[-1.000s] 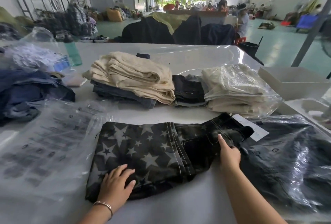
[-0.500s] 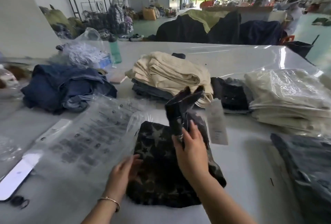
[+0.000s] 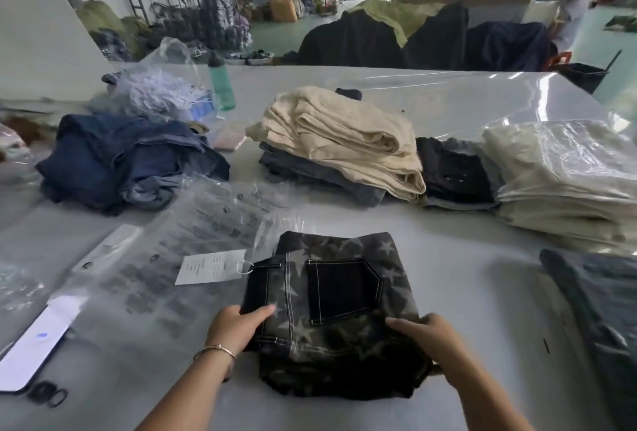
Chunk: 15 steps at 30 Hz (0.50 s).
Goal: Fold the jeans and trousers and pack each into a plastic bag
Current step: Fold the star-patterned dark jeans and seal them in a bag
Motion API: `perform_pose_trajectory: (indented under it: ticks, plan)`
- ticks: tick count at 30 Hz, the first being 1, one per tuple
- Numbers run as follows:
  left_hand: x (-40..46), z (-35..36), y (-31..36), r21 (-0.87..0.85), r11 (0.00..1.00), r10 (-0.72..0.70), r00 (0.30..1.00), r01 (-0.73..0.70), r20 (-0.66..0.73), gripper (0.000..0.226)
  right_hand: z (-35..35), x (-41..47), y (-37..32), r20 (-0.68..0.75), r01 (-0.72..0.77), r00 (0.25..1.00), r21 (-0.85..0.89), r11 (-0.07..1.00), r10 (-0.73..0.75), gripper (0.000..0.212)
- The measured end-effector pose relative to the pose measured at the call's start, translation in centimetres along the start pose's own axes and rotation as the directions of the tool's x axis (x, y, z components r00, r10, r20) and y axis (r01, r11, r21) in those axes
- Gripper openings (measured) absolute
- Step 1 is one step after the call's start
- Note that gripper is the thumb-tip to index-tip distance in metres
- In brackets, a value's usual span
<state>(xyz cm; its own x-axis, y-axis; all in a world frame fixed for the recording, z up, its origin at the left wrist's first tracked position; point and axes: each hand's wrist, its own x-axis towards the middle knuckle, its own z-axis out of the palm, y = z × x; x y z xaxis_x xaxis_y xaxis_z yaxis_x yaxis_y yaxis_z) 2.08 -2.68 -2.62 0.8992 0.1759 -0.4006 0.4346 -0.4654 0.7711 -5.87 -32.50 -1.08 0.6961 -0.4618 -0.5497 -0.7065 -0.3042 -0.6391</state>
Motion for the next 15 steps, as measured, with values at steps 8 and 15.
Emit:
perform_pose_trajectory:
  ticks: [8,15]
  plan:
    - [-1.7,3.0,1.7,-0.109,0.991,0.095,0.977,-0.075,0.189,0.01,-4.6,0.3,3.4,0.175,0.004,0.965,0.736,0.677,-0.196,0.039]
    - [-4.8,7.4,0.6,0.253,0.957,0.109,0.983,-0.144,0.148,0.034,-6.4,-0.3,7.8,0.03,-0.049,0.999,0.139,0.989,0.045,0.033]
